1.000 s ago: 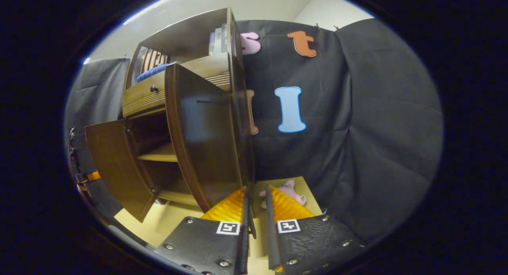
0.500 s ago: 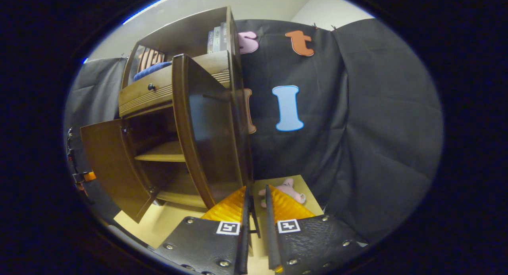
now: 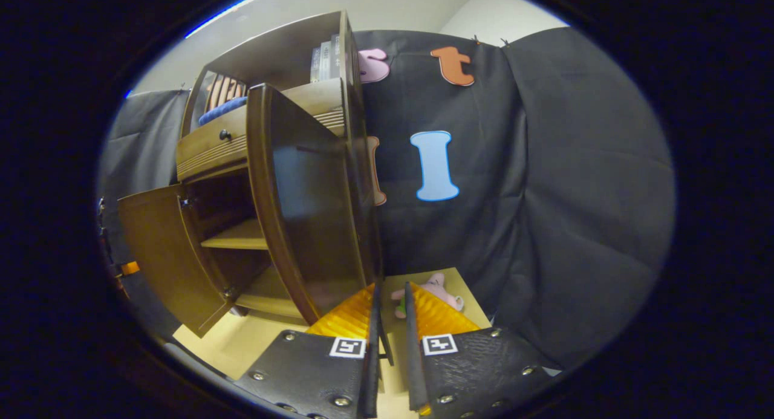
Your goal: Open the right door of the double-door shoe cabinet with the right hand, and open the left door with the left hand.
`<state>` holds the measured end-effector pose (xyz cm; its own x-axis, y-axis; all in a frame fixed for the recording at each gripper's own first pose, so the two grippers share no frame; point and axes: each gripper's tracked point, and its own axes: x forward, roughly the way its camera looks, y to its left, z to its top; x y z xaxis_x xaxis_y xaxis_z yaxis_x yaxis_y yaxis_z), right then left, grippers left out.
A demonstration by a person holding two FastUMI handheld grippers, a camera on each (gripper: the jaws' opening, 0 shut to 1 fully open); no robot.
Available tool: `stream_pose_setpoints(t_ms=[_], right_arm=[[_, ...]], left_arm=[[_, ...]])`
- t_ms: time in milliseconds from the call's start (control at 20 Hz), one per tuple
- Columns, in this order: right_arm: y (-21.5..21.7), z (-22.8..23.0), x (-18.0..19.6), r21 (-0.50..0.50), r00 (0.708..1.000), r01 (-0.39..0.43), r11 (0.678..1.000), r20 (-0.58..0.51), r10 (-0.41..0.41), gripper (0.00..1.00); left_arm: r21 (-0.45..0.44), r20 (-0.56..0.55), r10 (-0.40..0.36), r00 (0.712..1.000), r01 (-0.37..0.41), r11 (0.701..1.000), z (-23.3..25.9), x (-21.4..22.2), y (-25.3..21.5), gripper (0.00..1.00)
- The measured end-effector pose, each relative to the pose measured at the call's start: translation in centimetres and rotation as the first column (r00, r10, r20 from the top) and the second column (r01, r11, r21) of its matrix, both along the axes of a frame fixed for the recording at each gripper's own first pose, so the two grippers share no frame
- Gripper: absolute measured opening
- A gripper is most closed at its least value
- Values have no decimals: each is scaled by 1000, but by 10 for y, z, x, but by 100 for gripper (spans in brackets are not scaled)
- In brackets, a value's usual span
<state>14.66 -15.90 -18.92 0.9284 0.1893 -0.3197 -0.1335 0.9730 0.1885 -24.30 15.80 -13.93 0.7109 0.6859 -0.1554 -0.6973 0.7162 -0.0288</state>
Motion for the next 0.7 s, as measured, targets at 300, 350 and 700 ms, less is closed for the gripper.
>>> stream_pose_setpoints(t_ms=[300,350,700], right_arm=[[-3,4,1,-1,1000,0,1000,8,0,20],[-5,6,0,-4,1000,5,1000,12,-5,20],[-38,57,-3,-57,989,102,993,109,-95,20]], left_arm=[[40,45,28,999,-29,999,32,-5,-14,1],[59,48,29,998,-32,998,42,-5,-17,1],[163,105,-2,994,-15,986,128,15,-42,5]])
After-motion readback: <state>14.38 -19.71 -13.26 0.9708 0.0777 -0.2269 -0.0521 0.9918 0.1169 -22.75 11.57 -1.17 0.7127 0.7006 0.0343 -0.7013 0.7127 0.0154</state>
